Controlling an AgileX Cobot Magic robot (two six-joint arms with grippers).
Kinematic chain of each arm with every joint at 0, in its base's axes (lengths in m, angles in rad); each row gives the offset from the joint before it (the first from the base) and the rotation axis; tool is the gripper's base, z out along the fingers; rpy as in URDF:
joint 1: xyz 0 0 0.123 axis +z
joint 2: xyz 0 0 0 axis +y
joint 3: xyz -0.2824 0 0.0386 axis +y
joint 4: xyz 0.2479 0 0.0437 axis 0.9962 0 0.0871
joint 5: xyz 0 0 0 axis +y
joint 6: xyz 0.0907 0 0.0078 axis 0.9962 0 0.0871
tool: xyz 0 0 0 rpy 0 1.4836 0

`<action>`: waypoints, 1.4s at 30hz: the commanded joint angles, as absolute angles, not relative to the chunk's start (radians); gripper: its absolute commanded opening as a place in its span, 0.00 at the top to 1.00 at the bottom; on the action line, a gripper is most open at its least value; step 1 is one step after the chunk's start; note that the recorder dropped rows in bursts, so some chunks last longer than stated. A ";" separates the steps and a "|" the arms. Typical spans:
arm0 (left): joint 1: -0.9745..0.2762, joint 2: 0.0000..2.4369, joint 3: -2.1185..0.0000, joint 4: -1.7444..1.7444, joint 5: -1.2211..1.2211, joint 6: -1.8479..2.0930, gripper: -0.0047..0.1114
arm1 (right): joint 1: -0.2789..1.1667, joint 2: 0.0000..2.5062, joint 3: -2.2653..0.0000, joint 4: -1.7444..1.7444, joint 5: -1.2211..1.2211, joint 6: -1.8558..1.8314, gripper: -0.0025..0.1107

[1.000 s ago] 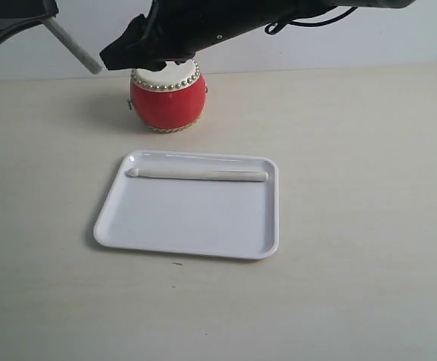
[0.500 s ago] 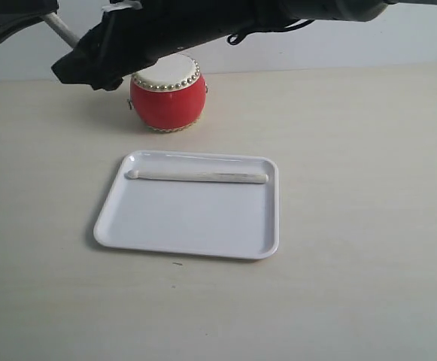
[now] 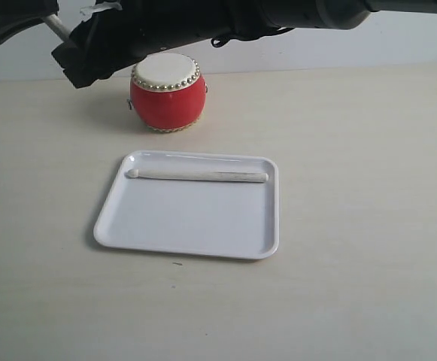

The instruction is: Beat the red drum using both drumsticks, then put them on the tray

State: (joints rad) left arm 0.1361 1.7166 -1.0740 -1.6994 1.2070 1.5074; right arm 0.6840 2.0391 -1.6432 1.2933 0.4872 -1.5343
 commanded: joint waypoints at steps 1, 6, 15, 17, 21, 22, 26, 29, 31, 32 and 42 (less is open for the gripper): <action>0.139 1.718 -1.073 -1.680 1.221 1.505 0.96 | 0.685 2.029 -1.653 1.298 0.480 -1.542 0.56; 0.137 1.718 -1.073 -1.675 1.221 1.509 0.96 | 0.685 2.029 -1.653 1.298 0.484 -1.530 0.56; 0.137 1.718 -1.073 -1.678 1.221 1.513 0.96 | 0.685 2.029 -1.653 1.298 0.553 -1.512 0.59; 0.137 1.718 -1.073 -1.668 1.221 1.513 0.96 | 0.685 2.029 -1.653 1.298 0.553 -1.512 0.64; 0.133 1.718 -1.073 -1.667 1.221 1.513 0.96 | 0.685 2.029 -1.653 1.298 0.553 -1.512 0.79; 0.128 1.718 -1.073 -1.667 1.221 1.519 0.96 | 0.685 2.029 -1.653 1.298 0.553 -1.512 0.83; 0.098 1.718 -1.073 -1.667 1.221 1.540 0.96 | 0.685 2.029 -1.653 1.298 0.553 -1.510 0.98; 0.079 1.718 -1.073 -1.667 1.221 1.542 0.96 | 0.685 2.029 -1.653 1.301 0.553 -1.494 0.98; 0.079 1.718 -1.073 -1.667 1.221 1.542 0.96 | 0.685 2.029 -1.653 1.301 0.553 -1.477 0.98; 0.079 1.718 -1.073 -1.672 1.221 1.542 0.96 | 0.685 2.029 -1.653 1.301 0.553 -1.464 0.98; 0.081 1.718 -1.073 -1.686 1.221 1.547 0.32 | 0.685 2.029 -1.653 1.302 0.537 -1.382 0.98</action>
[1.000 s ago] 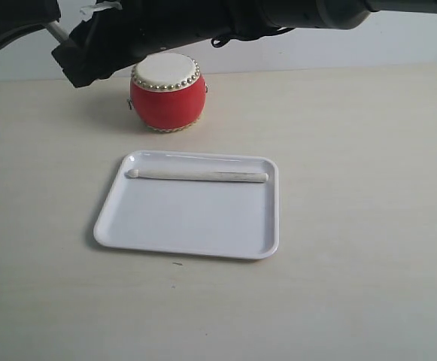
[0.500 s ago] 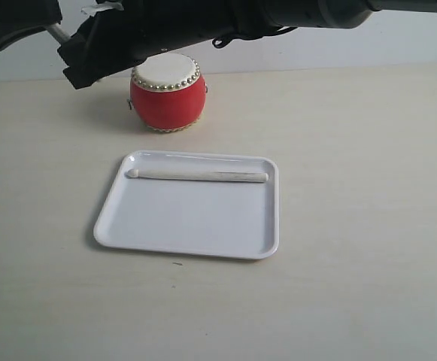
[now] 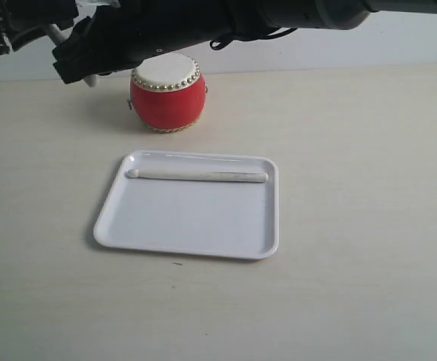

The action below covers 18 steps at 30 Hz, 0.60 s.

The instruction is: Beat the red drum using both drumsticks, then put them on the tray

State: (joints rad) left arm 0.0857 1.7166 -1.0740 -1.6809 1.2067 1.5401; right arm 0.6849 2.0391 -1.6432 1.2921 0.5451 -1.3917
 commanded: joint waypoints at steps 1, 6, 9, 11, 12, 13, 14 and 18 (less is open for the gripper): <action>0.083 1.718 -1.073 -1.686 1.221 1.547 0.29 | 0.685 2.029 -1.653 1.302 0.514 -1.374 0.98; 0.152 1.718 -1.073 -1.687 1.221 1.536 0.29 | 0.636 2.029 -1.653 1.257 0.424 -1.196 0.98; 0.198 1.718 -1.073 -1.687 1.221 1.532 0.29 | 0.594 2.029 -1.653 1.011 0.461 -0.999 0.98; 0.201 1.718 -1.073 -1.687 1.221 1.532 0.29 | 0.582 2.029 -1.653 0.840 0.492 -0.868 0.98; 0.201 1.718 -1.073 -1.687 1.221 1.532 0.29 | 0.582 2.029 -1.653 0.765 0.503 -0.798 0.98; 0.199 1.718 -1.073 -1.698 1.221 1.532 0.29 | 0.582 2.029 -1.653 0.586 0.533 -0.659 0.98; 0.199 1.718 -1.073 -1.702 1.221 1.532 0.29 | 0.582 2.029 -1.653 0.526 0.554 -0.610 0.98; 0.199 1.718 -1.073 -1.702 1.221 1.535 0.29 | 0.582 2.029 -1.653 0.271 0.706 -0.484 0.98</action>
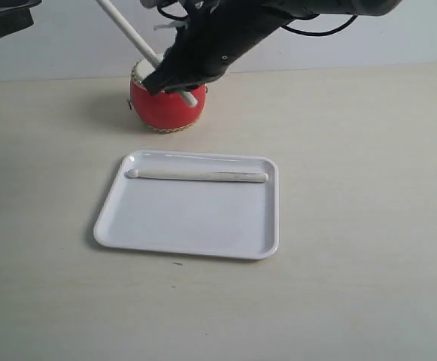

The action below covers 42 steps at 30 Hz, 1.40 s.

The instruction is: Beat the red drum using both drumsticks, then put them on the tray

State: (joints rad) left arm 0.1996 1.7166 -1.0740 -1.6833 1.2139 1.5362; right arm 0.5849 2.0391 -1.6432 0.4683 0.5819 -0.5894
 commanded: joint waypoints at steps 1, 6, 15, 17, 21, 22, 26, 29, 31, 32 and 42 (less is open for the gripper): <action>0.199 1.718 -1.073 -1.702 1.221 1.535 0.29 | 0.582 2.029 -1.653 0.258 0.739 -0.484 0.98; 0.199 1.718 -1.073 -1.702 1.221 1.537 0.29 | 0.582 2.029 -1.653 0.247 0.974 -0.545 0.98; 0.199 1.718 -1.073 -1.702 1.221 1.539 0.29 | 0.582 2.032 -1.651 0.269 1.221 -0.738 0.98; 0.199 1.718 -1.073 -1.702 1.221 1.539 0.29 | 0.594 2.038 -1.651 0.251 1.221 -0.738 0.98; 0.199 1.718 -1.073 -1.695 1.221 1.539 0.29 | 0.620 2.078 -1.651 0.237 1.221 -0.777 0.98; 0.199 1.718 -1.073 -1.694 1.221 1.539 0.29 | 0.624 2.092 -1.651 0.218 1.221 -0.777 0.98; 0.199 1.718 -1.073 -1.694 1.221 1.539 0.29 | 0.633 2.132 -1.651 0.170 1.221 -0.754 0.98; 0.199 1.718 -1.073 -1.694 1.221 1.539 0.29 | 0.633 2.159 -1.651 0.166 1.221 -0.754 0.98; 0.199 1.718 -1.073 -1.694 1.221 1.539 0.29 | 0.633 2.176 -1.651 0.164 1.221 -0.754 0.98; 0.199 1.718 -1.073 -1.694 1.221 1.539 0.29 | 0.633 2.182 -1.651 0.164 1.221 -0.754 0.98; 0.199 1.718 -1.073 -1.694 1.221 1.541 0.29 | 0.633 2.204 -1.651 0.156 1.221 -0.754 0.98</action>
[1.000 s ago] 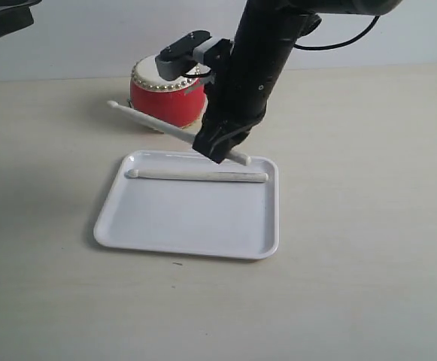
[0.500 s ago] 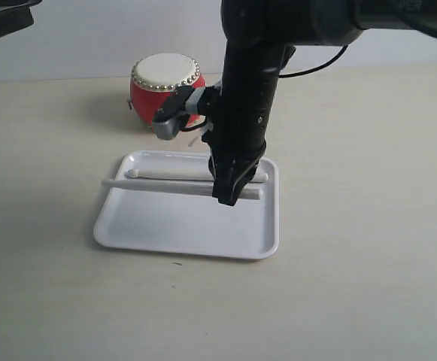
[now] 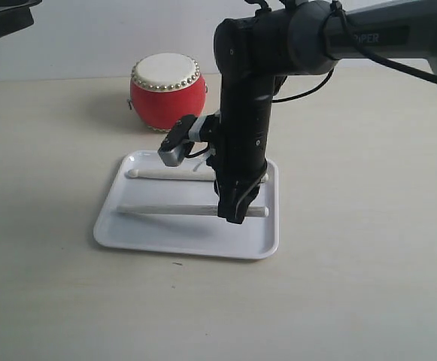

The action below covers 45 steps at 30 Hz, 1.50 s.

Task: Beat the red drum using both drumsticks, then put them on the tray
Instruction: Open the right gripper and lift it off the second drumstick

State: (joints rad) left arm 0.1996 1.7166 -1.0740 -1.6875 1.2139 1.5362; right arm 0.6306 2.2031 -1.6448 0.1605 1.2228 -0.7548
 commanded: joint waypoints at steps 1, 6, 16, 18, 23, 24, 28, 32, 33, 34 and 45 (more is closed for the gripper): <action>0.199 1.718 -1.073 -1.694 1.221 1.541 0.29 | 0.633 2.206 -1.651 0.156 1.221 -0.754 0.98; 0.199 1.718 -1.073 -1.694 1.221 1.542 0.29 | 0.633 2.234 -1.651 0.156 1.221 -0.754 0.98; 0.199 1.718 -1.073 -1.694 1.221 1.546 0.29 | 0.633 2.276 -1.651 0.156 1.221 -0.731 0.89; 0.199 1.718 -1.073 -1.694 1.221 1.546 0.29 | 0.633 2.276 -1.651 0.156 1.221 -0.731 0.81; 0.199 1.718 -1.073 -1.694 1.221 1.550 0.29 | 0.633 2.257 -1.653 0.156 1.221 -0.715 0.59; 0.199 1.718 -1.073 -1.694 1.221 1.550 0.29 | 0.633 2.248 -1.653 0.158 1.221 -0.709 0.58; 0.199 1.718 -1.073 -1.694 1.221 1.550 0.29 | 0.633 2.193 -1.653 0.163 1.221 -0.704 0.58; 0.199 1.718 -1.073 -1.690 1.221 1.550 0.29 | 0.633 2.127 -1.653 0.182 1.221 -0.703 0.58; 0.199 1.718 -1.073 -1.688 1.221 1.554 0.29 | 0.633 2.107 -1.653 0.182 1.221 -0.702 0.58; 0.199 1.718 -1.073 -1.685 1.221 1.554 0.29 | 0.633 2.091 -1.653 0.182 1.221 -0.693 0.58; 0.199 1.718 -1.073 -1.681 1.221 1.565 0.80 | 0.633 1.843 -1.653 0.189 1.063 -0.571 0.84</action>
State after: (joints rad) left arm 0.1996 1.7166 -1.0740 -1.6770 1.2139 1.5534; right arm 0.6315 1.9007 -1.6448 0.1770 1.1312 -0.6327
